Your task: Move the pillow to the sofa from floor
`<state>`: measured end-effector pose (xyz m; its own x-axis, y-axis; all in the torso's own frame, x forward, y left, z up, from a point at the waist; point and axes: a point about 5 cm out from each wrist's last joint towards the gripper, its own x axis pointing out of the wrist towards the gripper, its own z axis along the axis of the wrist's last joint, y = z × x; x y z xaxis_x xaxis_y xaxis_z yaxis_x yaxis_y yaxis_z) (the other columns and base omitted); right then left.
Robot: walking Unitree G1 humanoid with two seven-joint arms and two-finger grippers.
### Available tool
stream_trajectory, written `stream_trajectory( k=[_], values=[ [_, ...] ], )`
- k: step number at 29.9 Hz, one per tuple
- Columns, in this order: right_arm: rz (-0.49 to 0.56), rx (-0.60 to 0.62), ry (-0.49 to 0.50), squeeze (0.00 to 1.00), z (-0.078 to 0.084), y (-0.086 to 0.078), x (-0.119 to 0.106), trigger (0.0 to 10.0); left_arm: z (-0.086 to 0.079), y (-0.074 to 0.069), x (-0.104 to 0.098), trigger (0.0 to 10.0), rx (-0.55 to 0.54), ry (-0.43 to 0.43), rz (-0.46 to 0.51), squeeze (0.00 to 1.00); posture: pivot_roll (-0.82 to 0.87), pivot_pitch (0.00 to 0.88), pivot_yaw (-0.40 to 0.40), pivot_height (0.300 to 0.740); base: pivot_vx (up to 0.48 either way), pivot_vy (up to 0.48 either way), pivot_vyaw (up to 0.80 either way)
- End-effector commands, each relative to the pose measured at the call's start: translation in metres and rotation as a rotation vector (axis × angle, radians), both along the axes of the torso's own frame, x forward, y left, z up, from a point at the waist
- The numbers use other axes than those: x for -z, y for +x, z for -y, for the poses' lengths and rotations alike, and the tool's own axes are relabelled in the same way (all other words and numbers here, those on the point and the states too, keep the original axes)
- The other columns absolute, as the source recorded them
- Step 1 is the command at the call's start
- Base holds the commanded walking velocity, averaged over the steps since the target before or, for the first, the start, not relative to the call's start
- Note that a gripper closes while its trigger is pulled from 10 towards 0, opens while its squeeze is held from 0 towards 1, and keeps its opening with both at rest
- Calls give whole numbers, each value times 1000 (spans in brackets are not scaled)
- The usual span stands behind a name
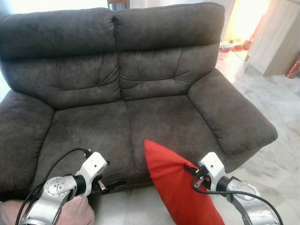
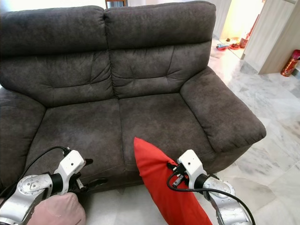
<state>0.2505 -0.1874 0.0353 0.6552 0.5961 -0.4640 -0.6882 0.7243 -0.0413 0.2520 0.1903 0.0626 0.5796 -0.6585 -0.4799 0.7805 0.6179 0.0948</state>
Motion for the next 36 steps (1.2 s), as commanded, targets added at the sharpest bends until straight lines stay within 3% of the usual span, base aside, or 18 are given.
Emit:
stream_trajectory(
  k=[1, 7, 12, 19, 27, 30, 36],
  values=[
    [79, -76, 22, 0, -9, 7, -21, 10000, -1, -3, -2, 10000, 27, 15, -18, 0, 81, 0, -15, 740, 0, 0, 0],
    [26, -188, 0, 0, -10, -3, -23, 10000, 0, -6, -1, 10000, 62, 28, -40, 0, 79, 0, -12, 740, 0, 0, 0],
    [-59, -286, -104, 0, -2, -15, -15, 10000, 3, -7, -1, 10000, 71, 24, -50, 0, 77, 0, -10, 740, 0, 0, 0],
    [-101, -271, -203, 0, 14, -19, -9, 10000, 4, -8, 1, 10000, 81, 35, -56, 0, 80, 0, -6, 740, 0, 0, 0],
    [8, -267, -89, 0, -2, -9, -31, 10000, 1, -15, 3, 10000, 129, 55, -112, 0, 83, 0, -1, 740, 0, 0, 0],
    [62, -296, -53, 0, -11, -5, -44, 10000, -3, -29, 11, 10000, 227, 142, -157, 0, 90, 0, 0, 740, 0, 0, 0],
    [112, -342, -37, 0, -19, -1, -61, 10000, -7, -35, 18, 10000, 259, 204, -165, 0, 87, 0, -1, 740, 0, 0, 0]
  ],
)
